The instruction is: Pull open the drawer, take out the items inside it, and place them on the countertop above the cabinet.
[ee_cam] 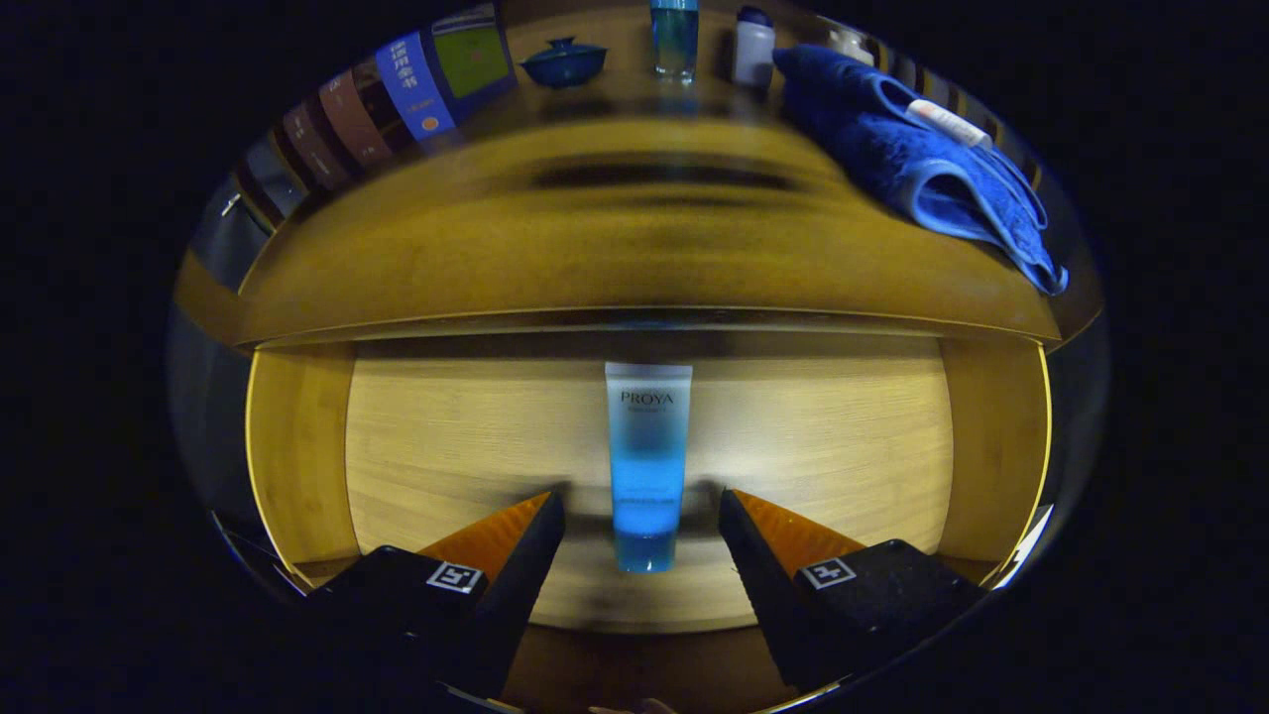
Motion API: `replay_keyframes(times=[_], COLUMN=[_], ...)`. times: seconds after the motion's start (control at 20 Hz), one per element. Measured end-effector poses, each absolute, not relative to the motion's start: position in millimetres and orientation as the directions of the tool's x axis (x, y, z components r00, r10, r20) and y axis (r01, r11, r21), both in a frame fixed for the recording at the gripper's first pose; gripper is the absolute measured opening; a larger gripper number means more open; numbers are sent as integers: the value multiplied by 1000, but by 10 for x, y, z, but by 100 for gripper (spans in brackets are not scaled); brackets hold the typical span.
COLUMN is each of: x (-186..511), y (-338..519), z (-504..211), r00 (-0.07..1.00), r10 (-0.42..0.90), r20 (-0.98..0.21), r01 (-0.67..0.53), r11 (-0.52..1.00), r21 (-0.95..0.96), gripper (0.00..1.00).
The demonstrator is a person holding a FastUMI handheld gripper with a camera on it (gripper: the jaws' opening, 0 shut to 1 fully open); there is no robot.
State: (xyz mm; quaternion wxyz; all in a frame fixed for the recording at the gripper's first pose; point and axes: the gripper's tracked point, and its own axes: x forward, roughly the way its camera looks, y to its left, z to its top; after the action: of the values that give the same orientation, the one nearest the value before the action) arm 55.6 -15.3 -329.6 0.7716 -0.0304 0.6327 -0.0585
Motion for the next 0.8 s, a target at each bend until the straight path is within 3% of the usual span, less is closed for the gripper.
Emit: replay_keyframes(times=[0.45,0.8], x=[491,429], y=[-226,-215], z=[-3429,-3406], r00=[99,61], r10=[-144,-144], r20=[-985,-988], r01=[51,28], r11=[989,989], r21=[-140,-142], gripper=[96,50])
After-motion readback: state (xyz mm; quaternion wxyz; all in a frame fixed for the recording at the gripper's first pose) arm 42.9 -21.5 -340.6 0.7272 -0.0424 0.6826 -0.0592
